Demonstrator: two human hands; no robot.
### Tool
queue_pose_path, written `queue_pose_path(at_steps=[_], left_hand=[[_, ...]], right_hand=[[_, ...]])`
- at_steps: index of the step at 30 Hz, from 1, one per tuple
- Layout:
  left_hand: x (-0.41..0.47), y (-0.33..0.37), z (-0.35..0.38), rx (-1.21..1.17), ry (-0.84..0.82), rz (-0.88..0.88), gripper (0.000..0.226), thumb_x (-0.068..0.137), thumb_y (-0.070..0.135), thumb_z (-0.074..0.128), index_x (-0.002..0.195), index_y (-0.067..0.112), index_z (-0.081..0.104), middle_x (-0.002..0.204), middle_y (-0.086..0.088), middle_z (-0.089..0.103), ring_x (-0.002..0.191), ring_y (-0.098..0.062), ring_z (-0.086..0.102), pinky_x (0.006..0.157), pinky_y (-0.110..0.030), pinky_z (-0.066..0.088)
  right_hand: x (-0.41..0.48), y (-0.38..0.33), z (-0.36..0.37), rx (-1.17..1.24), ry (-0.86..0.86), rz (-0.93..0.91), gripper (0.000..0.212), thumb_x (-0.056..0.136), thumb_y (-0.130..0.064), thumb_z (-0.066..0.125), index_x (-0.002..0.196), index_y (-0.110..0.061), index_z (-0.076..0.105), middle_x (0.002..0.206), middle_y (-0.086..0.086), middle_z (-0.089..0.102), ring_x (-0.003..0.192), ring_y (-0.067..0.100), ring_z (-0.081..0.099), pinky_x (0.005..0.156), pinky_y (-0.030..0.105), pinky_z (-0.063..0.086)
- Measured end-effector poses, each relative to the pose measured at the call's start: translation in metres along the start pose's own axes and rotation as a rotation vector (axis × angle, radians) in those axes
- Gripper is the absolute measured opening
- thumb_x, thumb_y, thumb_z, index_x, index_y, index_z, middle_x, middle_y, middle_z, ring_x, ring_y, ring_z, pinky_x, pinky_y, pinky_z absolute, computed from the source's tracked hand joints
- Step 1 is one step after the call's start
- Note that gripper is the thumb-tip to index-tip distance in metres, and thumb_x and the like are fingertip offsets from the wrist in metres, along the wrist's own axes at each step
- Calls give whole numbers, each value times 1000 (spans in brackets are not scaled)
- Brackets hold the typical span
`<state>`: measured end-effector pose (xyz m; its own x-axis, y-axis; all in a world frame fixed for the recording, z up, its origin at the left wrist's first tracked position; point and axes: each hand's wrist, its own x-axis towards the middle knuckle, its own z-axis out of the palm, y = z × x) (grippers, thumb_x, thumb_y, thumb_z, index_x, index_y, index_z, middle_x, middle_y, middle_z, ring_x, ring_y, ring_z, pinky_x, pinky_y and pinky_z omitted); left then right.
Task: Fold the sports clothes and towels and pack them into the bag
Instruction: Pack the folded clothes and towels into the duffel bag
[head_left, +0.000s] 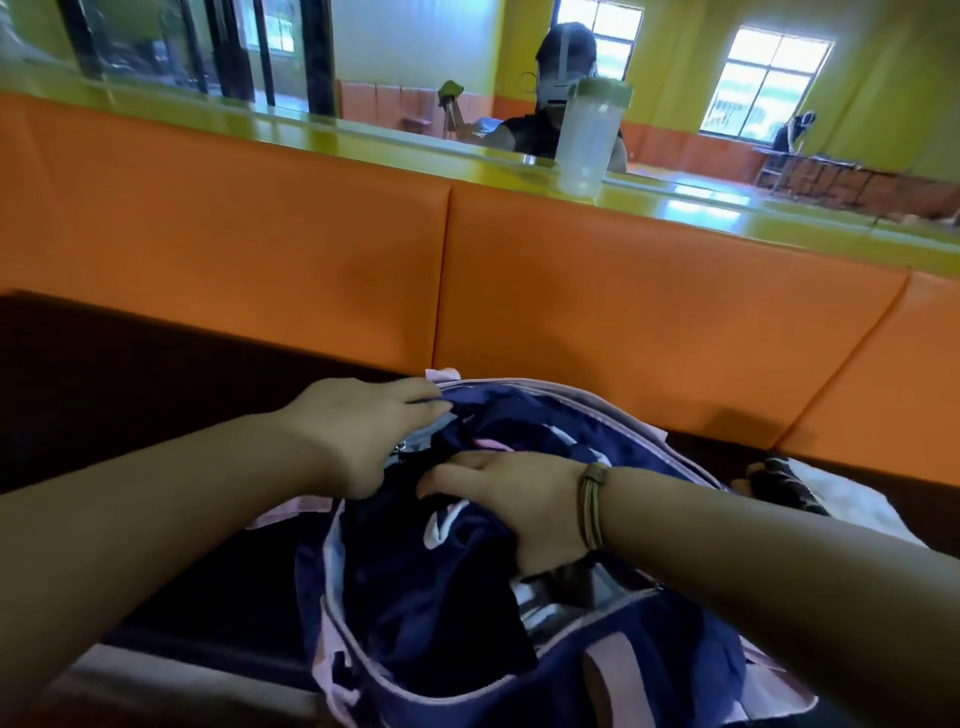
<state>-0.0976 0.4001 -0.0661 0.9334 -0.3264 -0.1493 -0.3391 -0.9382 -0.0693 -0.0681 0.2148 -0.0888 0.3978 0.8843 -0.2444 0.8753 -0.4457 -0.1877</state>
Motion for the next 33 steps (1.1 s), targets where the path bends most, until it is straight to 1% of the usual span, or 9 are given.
queue_pose_path(at_steps=[2, 6, 10, 15, 18, 22, 26, 30, 33], left_hand=[[2, -6, -4, -4, 19, 12, 84, 81, 10, 50, 147, 43, 11, 151, 29, 6, 110, -12, 51, 70, -26, 41], [2, -21, -12, -24, 21, 39, 86, 79, 8, 49, 146, 47, 11, 147, 31, 12, 107, -8, 50, 72, -30, 50], [4, -20, -16, -80, 20, 48, 88, 75, 10, 54, 147, 44, 14, 145, 30, 17, 115, -6, 46, 80, -35, 51], [5, -21, -18, -105, 43, 65, 84, 78, 14, 55, 147, 42, 15, 146, 28, 19, 118, -3, 41, 81, -28, 49], [3, -27, -21, -74, 22, 46, 85, 78, 14, 55, 147, 43, 13, 145, 29, 18, 115, 0, 39, 66, -13, 38], [-2, -36, -12, -62, -53, 8, 89, 76, 14, 55, 146, 47, 11, 144, 29, 20, 113, -1, 43, 73, -21, 46], [-3, -41, -3, -79, -90, -33, 90, 76, 14, 57, 147, 45, 9, 144, 26, 21, 112, 0, 41, 73, -18, 43], [2, -34, 2, -81, -56, -30, 87, 77, 14, 58, 147, 41, 14, 141, 20, 28, 109, -6, 45, 67, -19, 42], [2, -32, 5, -76, -40, -39, 86, 78, 14, 58, 147, 41, 14, 142, 19, 28, 111, -7, 46, 71, -23, 45]], right_hand=[[7, 0, 2, -74, -6, 99, 83, 66, -24, 77, 134, -18, 30, 122, 11, 50, 110, 29, 51, 91, 40, 47], [17, -6, 6, -300, -100, 307, 78, 68, -39, 74, 127, -13, 30, 112, 13, 54, 96, 34, 58, 78, 43, 52], [32, -18, 6, -360, -34, 341, 67, 74, -46, 68, 120, -10, 36, 104, 11, 60, 78, 29, 56, 64, 34, 46], [51, -31, 15, -47, 165, 346, 73, 69, -45, 74, 120, -8, 37, 109, 14, 61, 93, 33, 59, 71, 33, 43], [52, -26, 27, -31, 156, 396, 75, 70, -46, 73, 121, -7, 33, 113, 16, 58, 96, 35, 59, 77, 35, 49], [37, -16, 41, -193, 69, 395, 72, 73, -48, 69, 120, -9, 33, 118, 17, 53, 101, 35, 56, 82, 45, 51], [23, -12, 48, -251, 75, 389, 74, 77, -49, 66, 127, -9, 30, 125, 16, 47, 107, 33, 51, 82, 44, 50], [36, -15, 55, -218, 124, 418, 80, 75, -56, 65, 129, -10, 29, 128, 15, 45, 112, 33, 48, 83, 45, 50], [36, -12, 51, -100, 90, 355, 96, 67, -65, 68, 136, -13, 27, 136, 12, 37, 120, 33, 42, 95, 48, 45]])
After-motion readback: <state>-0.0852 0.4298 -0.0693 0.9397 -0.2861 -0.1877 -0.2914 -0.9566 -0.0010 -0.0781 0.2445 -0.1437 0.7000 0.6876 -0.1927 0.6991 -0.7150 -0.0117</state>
